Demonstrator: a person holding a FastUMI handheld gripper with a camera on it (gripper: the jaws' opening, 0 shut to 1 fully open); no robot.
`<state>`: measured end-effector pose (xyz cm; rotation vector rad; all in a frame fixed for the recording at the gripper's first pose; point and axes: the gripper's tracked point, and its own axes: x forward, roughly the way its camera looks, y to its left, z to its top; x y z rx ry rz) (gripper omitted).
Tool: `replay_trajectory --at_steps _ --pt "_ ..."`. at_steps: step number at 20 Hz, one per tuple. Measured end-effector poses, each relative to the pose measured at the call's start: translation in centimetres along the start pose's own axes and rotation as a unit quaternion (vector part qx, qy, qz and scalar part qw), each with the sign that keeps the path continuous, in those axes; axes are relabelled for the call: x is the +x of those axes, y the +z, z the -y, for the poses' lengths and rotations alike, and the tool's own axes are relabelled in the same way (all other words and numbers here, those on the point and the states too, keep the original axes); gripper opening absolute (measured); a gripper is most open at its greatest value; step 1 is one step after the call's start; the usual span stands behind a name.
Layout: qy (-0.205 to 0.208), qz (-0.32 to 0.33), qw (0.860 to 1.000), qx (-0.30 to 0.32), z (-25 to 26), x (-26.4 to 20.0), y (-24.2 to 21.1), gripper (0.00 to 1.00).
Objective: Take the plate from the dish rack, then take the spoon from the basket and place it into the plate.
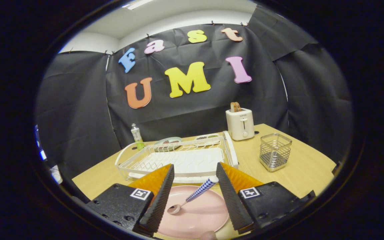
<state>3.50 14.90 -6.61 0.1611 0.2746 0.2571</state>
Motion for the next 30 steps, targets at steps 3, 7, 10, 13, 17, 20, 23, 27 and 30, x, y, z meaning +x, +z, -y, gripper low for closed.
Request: replay_trajectory --at_steps 3,7,10,13,17,20,23,27,30 --pt "-0.005 0.011 1.0 -0.009 0.3 -0.2 1.1 0.88" --pt "-0.017 0.037 0.999 -0.033 0.5 -1.3 3.4 0.92" --pt "-0.041 0.076 0.994 -0.068 1.2 -3.1 6.1 0.93" --pt "-0.077 0.118 0.984 -0.106 2.0 -5.3 8.9 0.96" --pt "-0.087 0.136 0.981 -0.107 2.0 -8.1 9.7 1.0" --pt "-0.093 0.146 0.98 -0.099 2.6 -9.6 9.6 1.0" --pt "-0.098 0.15 0.979 -0.099 3.1 -10.3 9.1 1.0" --pt "-0.105 0.155 0.977 -0.098 3.8 -10.9 8.6 1.0" --pt "-0.108 0.156 0.976 -0.102 4.0 -11.0 8.4 1.0"
